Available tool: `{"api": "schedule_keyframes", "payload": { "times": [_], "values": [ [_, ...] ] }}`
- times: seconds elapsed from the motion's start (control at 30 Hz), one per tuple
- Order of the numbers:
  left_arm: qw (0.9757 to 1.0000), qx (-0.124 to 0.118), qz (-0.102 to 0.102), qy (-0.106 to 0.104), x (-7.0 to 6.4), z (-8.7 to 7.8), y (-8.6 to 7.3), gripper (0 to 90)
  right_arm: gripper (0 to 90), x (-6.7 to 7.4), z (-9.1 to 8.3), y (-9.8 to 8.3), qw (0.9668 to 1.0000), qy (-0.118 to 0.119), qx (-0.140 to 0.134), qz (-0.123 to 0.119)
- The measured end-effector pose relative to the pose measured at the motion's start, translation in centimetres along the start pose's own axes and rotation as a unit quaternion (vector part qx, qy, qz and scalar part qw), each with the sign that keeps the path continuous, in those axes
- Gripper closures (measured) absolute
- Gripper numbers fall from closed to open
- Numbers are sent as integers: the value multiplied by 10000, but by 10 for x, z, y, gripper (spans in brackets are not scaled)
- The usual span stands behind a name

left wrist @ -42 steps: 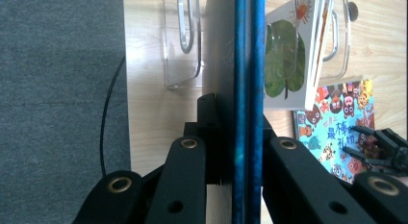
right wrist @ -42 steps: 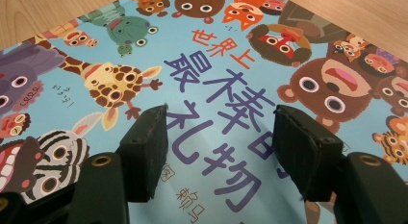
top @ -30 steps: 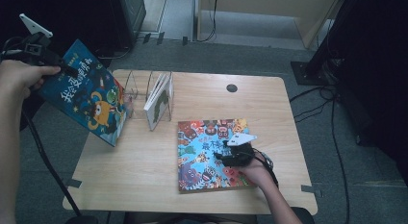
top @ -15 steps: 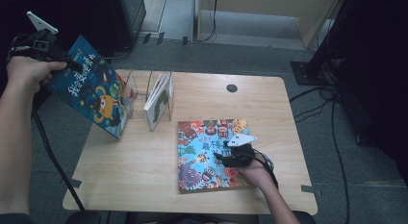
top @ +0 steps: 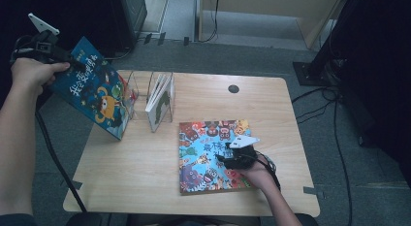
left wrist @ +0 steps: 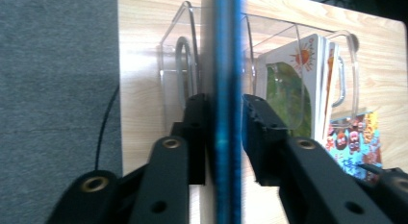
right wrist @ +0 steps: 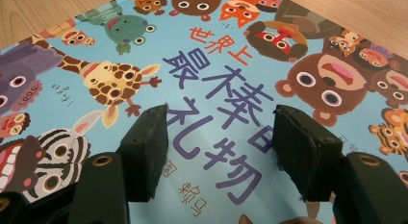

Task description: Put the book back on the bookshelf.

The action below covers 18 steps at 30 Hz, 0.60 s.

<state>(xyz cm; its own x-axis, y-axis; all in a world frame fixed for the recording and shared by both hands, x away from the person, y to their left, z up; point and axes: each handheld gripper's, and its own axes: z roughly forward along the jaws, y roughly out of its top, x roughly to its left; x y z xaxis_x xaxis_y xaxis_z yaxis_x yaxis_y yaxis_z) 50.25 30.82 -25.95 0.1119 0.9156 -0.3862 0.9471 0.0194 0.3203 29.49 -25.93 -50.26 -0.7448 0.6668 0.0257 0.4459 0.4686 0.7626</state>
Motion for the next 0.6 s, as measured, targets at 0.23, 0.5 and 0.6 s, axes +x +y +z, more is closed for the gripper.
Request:
{"api": "schedule_keyframes", "payload": {
  "times": [0.23,0.5,0.6],
  "values": [
    [9998,17,167,-53,1,-2,-2,609,379,0,0,0,10000,3,-2,1],
    [9994,-140,308,19,1,-17,-5,544,378,0,-1,0,10000,15,-1,4],
    [9996,-214,206,-15,2,-25,-8,527,378,0,-1,-1,10000,20,1,11]
  ]
}}
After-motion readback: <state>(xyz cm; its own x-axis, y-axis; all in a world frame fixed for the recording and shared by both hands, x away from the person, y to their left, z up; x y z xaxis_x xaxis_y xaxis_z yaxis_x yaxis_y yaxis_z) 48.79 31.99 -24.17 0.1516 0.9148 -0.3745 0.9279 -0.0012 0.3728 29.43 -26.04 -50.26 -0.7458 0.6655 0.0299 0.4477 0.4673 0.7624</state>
